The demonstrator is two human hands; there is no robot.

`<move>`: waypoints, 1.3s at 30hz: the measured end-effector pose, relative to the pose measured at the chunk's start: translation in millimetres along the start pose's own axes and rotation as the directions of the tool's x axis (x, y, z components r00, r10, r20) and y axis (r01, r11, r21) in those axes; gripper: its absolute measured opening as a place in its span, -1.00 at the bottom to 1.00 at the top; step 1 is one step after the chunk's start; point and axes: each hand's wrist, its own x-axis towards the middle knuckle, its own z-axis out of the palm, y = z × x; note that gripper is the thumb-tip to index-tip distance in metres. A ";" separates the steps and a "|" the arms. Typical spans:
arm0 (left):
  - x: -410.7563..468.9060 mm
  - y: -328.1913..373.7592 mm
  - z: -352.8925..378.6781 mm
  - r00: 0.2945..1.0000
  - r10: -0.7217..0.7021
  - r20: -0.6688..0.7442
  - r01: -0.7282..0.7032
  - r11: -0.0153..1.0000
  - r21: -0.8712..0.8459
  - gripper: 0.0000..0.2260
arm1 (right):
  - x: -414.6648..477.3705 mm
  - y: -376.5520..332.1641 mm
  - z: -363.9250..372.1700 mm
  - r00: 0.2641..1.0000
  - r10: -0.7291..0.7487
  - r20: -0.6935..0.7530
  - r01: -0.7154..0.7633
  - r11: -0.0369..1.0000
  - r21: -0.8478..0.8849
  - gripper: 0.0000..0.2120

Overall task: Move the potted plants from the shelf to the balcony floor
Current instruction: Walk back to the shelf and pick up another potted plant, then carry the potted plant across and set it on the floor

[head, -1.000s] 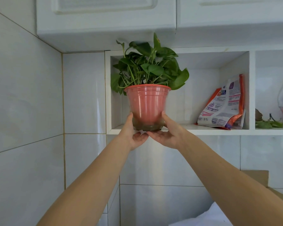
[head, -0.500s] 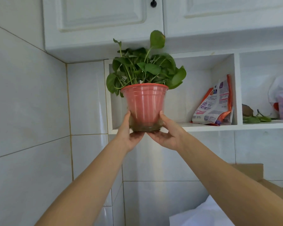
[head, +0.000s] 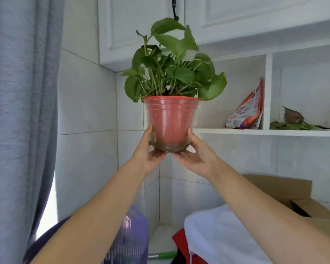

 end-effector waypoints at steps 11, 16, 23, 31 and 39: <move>-194.3 2.1 -57.5 0.936 0.259 -0.239 -0.209 0.954 0.215 -0.55 | -111.4 100.1 27.3 0.935 0.278 0.222 -0.293 0.955 0.040 -0.43; -304.1 24.1 -94.3 0.866 0.387 -0.317 -0.323 0.916 0.238 -0.60 | -155.6 176.7 65.0 0.836 0.411 0.363 -0.443 0.896 0.007 -0.43; -502.8 56.3 -162.2 0.667 0.528 -0.525 -0.425 0.849 0.314 -0.55 | -258.7 317.5 144.8 0.623 0.601 0.500 -0.580 0.784 -0.221 -0.52; -800.3 65.7 -199.4 0.380 0.599 -0.705 -0.506 0.773 0.384 -0.48 | -472.8 474.0 238.5 0.209 0.762 0.613 -0.782 0.507 -0.362 -0.36; -1078.0 25.7 -181.6 -0.050 0.652 -0.757 -0.436 0.667 0.604 -0.37 | -716.1 598.3 319.4 -0.150 0.784 0.602 -0.793 0.268 -0.546 -0.45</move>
